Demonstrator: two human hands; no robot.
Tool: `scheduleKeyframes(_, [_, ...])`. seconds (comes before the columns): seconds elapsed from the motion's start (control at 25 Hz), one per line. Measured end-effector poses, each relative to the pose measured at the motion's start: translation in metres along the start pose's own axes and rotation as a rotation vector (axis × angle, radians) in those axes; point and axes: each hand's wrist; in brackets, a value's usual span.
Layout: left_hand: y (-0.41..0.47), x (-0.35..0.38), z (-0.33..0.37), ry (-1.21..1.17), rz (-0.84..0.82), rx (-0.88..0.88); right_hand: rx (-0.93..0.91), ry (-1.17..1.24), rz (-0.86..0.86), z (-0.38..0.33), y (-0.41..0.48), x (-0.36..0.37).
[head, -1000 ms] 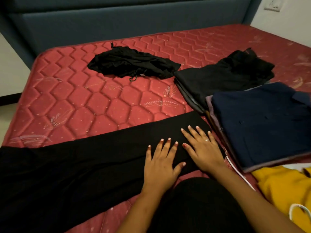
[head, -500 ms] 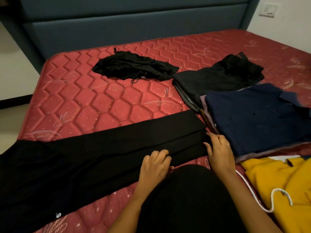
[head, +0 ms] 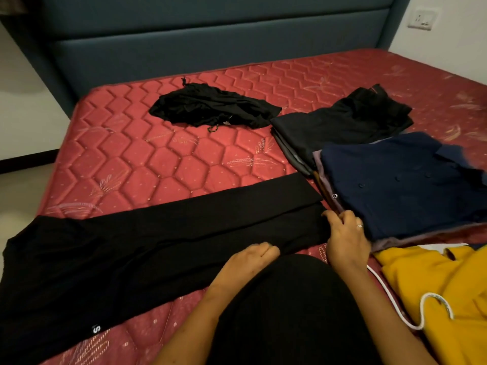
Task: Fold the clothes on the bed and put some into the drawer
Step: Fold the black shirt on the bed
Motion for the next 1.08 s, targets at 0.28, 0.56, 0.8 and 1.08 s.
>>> scheduleKeyframes(0.28, [0.035, -0.023, 0.015, -0.256, 0.548, -0.126, -0.572, 0.158, 0.206, -0.028, 0.041, 0.003])
scheduleKeyframes(0.56, [0.049, 0.025, -0.016, 0.135, 0.311, -0.449, -0.467, -0.029, -0.176, -0.031, 0.053, 0.048])
scheduleKeyframes(0.8, [0.014, 0.012, -0.019, 0.106, 0.173, -0.537, -0.204, -0.106, -0.377, -0.025, 0.052, 0.019])
scheduleKeyframes(1.08, [-0.114, -0.075, -0.089, 0.26, -0.131, -0.71, -0.3, -0.166, -0.465, -0.152, 0.05, -0.056])
Point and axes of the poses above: each hand's wrist, its own y-axis towards the middle knuckle, its own x-axis out of the palm, z = x × y, and after that the axes turned 14 degrees about -x, right-handed
